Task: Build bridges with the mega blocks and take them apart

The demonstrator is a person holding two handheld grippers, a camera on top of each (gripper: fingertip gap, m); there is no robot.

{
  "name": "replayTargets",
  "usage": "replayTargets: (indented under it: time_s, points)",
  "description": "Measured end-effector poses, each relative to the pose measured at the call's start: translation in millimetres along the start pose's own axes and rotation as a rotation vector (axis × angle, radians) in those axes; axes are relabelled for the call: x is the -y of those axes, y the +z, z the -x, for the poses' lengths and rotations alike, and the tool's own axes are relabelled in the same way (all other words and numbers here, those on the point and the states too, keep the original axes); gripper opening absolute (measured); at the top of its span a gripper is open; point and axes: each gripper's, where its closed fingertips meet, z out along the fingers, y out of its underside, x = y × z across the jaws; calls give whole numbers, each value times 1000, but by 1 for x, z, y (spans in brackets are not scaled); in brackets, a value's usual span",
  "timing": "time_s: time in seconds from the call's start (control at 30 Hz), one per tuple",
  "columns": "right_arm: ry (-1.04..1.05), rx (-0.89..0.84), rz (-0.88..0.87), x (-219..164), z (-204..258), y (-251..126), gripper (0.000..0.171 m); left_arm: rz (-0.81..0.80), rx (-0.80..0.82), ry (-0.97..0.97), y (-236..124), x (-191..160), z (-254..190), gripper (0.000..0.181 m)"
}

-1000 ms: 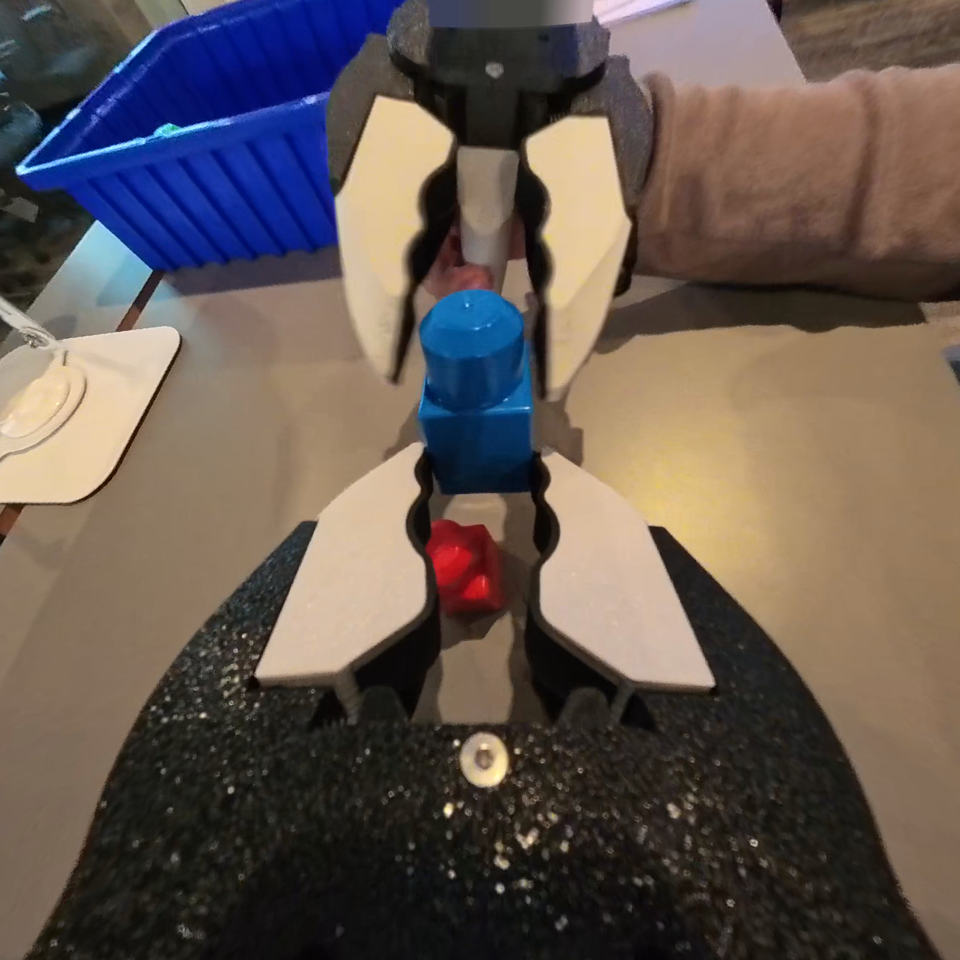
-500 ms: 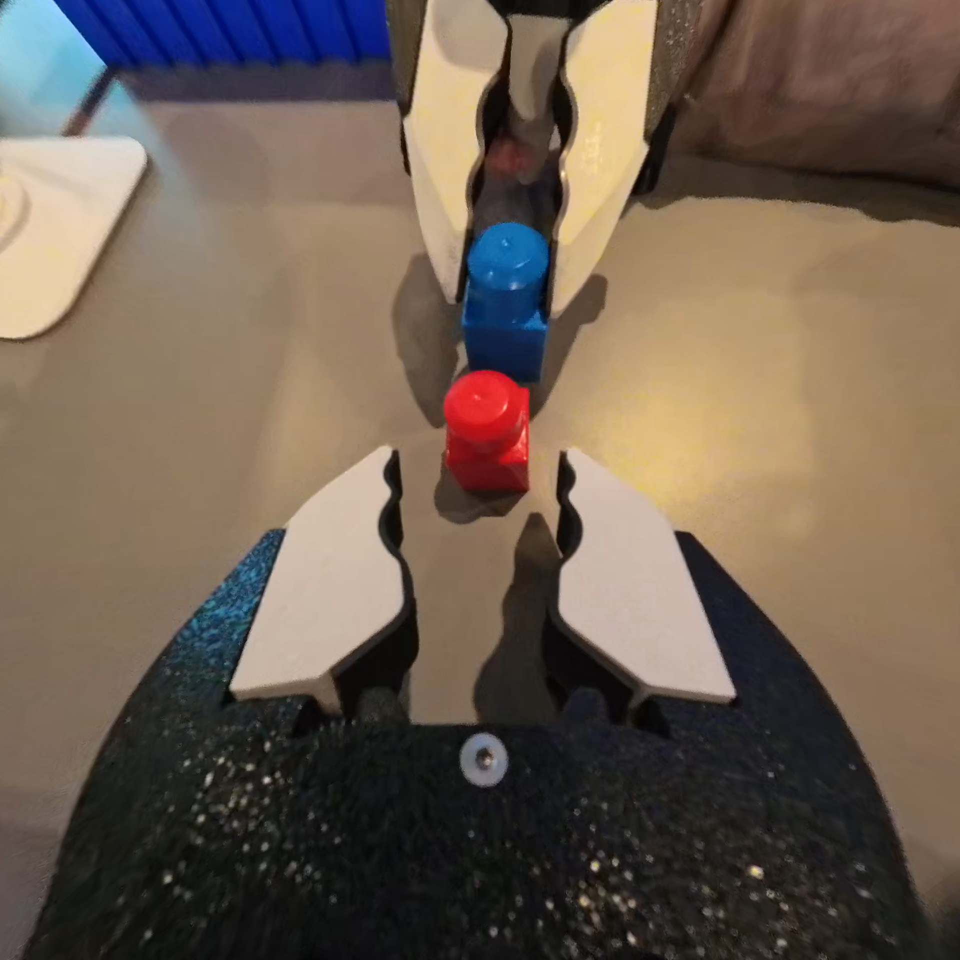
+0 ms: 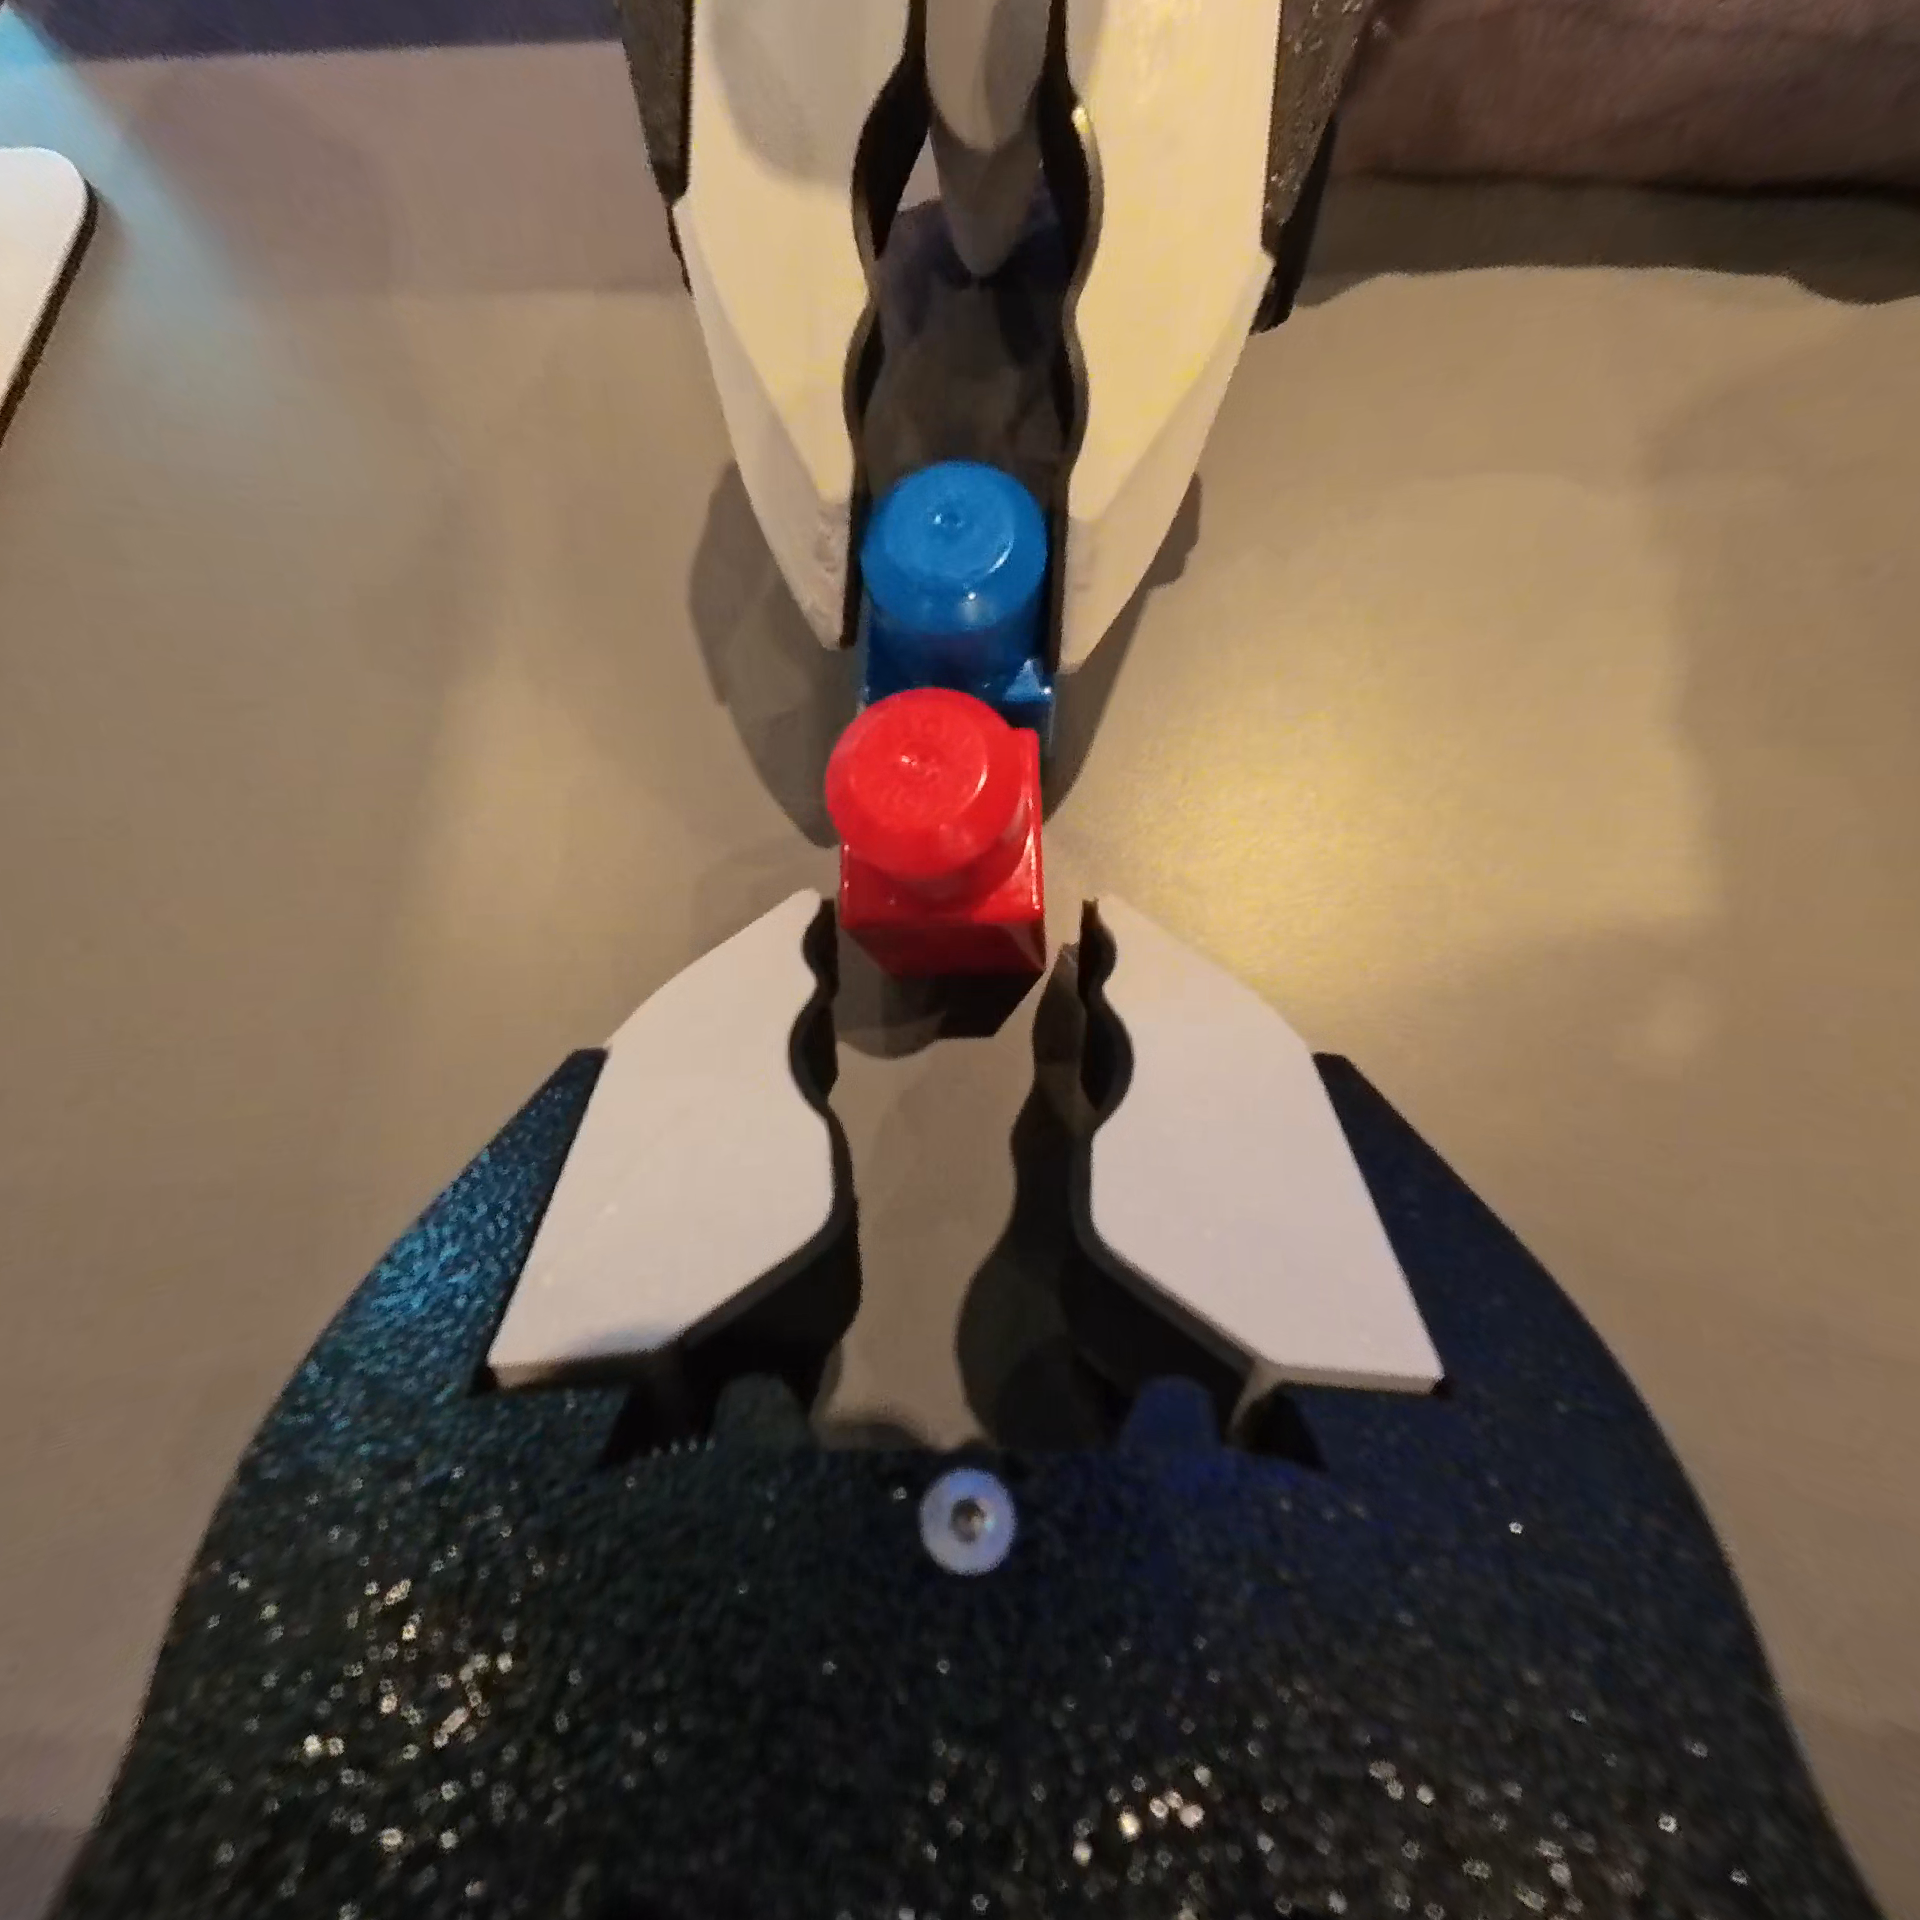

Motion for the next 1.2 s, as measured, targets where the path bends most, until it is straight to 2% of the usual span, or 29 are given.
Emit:
replayTargets:
  time_s: [0.03,0.1,0.23,0.33,0.5,0.57,0.63,0.67,1.2]
  points:
    - [2,1,1,0,0,0,30,-4,0,-1,0,0,0,44]
    - [15,0,4,-1,1,-2,31,-10,1,0,-1,1,1,44]
    - [47,-20,12,-5,-1,-8,46,-35,-10,-4,-2,3,0,44]
    - [66,-30,14,-7,-1,-13,50,-51,-17,-9,-3,4,0,44]
    - [54,-28,117,-21,1,-9,53,-55,-36,-5,-1,4,-1,39]
    - [48,-22,152,-25,2,-6,50,-53,-45,2,0,4,-2,36]
    - [45,-12,167,-27,3,-5,38,-55,-56,6,1,4,-4,35]
    - [45,-11,167,-27,3,-5,37,-56,-61,6,1,4,-4,35]
    - [53,2,168,-27,7,-5,36,-79,-188,72,4,7,-5,35]
